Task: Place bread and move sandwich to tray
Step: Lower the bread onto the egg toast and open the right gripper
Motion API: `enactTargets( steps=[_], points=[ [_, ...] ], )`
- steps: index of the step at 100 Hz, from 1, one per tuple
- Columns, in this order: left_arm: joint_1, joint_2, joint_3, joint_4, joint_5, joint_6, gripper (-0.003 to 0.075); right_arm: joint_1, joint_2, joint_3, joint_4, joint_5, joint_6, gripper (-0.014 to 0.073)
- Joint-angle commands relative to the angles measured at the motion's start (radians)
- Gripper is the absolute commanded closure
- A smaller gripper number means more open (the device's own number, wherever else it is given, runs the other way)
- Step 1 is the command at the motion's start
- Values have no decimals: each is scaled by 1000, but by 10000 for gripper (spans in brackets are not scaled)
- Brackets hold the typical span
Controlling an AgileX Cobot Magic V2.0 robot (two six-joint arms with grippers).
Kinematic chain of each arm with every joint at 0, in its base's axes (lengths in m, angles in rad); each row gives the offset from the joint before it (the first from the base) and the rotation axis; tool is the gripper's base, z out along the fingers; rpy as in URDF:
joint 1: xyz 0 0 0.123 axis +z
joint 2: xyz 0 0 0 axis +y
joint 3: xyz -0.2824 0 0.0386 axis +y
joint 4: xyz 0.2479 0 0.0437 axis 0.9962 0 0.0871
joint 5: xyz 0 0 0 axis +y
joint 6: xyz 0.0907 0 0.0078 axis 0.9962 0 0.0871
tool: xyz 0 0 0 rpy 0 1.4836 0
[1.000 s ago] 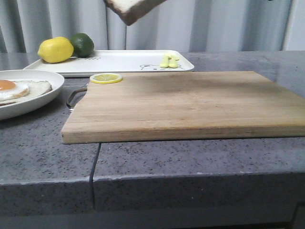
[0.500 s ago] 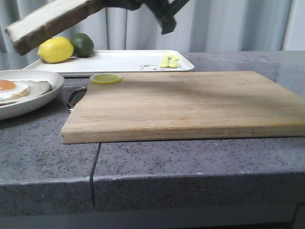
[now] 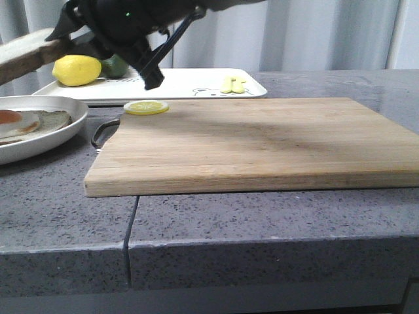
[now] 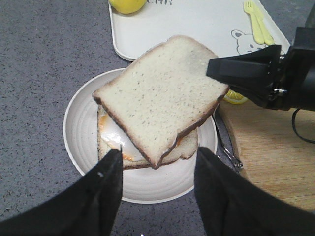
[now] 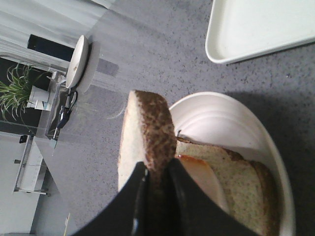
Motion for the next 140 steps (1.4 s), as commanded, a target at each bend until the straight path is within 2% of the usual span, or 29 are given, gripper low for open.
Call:
enactTargets(
  steps=[1,74,108,140],
  points=[
    [2,6,-35,-26,-68,0,407,10,-47,-40,73,31,4,655],
    [2,6,-35,-26,-68,0,407,16,3,-40,73,-8,17,644],
    [2,6,-35,-26,-68,0,407,16,3,-40,36,-15,16,398],
    [2,6,-35,-26,-68,0,407,11,3,-40,-27,13,16,277]
  ],
)
